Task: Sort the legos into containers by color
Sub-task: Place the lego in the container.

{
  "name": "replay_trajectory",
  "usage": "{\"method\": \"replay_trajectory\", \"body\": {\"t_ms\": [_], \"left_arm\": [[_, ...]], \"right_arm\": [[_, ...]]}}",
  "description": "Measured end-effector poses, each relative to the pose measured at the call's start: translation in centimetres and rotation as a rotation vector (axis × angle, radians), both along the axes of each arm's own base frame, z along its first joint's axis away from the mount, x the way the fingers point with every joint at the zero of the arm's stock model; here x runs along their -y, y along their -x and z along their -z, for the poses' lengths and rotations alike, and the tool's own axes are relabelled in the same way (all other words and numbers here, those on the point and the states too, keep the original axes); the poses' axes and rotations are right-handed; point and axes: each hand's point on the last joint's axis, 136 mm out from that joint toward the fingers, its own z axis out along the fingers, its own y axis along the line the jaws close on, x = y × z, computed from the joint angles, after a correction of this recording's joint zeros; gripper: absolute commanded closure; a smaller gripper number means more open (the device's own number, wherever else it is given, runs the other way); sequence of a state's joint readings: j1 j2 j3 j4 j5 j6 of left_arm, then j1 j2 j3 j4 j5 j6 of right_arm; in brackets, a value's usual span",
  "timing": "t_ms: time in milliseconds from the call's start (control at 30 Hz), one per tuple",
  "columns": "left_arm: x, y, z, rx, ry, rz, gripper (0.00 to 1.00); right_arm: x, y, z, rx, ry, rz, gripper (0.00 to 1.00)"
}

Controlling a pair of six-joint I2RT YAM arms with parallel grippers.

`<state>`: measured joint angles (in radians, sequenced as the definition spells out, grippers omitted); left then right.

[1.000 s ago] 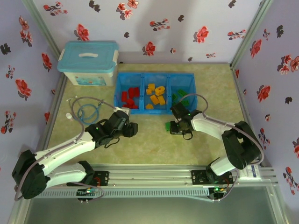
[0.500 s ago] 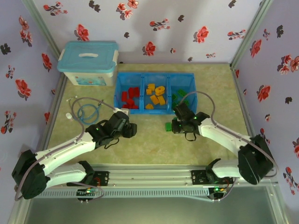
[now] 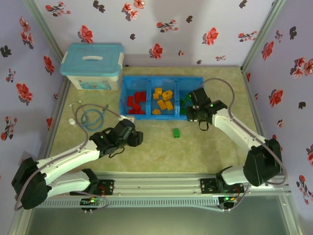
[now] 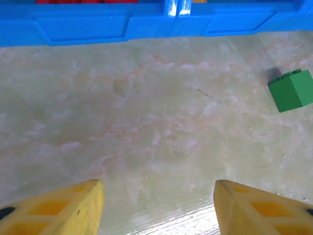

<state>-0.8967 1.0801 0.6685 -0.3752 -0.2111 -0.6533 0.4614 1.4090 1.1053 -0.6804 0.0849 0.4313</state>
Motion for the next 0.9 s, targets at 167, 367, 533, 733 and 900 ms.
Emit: {"method": "replay_trajectory", "body": {"t_ms": [167,367,533,733,900], "left_arm": [[0.0,0.3,-0.2,0.006,0.016,-0.005,0.4],[-0.3,0.5,-0.6,0.02,0.026,-0.015,0.4],[-0.5,0.6,-0.7,0.025,0.023,-0.018,0.4],[-0.7,0.6,-0.8,0.032,0.021,-0.024,0.4],[-0.6,0.6,-0.2,0.022,0.008,-0.022,0.4]], "right_arm": [[0.2,-4.0,-0.8,-0.006,0.015,0.009,0.81],[0.6,-9.0,-2.5,0.023,0.055,0.029,0.25],[0.4,-10.2,-3.1,0.038,0.079,0.037,0.22],[0.2,-5.5,-1.3,0.008,0.082,0.017,0.22],[0.6,-1.9,-0.3,0.014,0.05,0.017,0.25]]}}
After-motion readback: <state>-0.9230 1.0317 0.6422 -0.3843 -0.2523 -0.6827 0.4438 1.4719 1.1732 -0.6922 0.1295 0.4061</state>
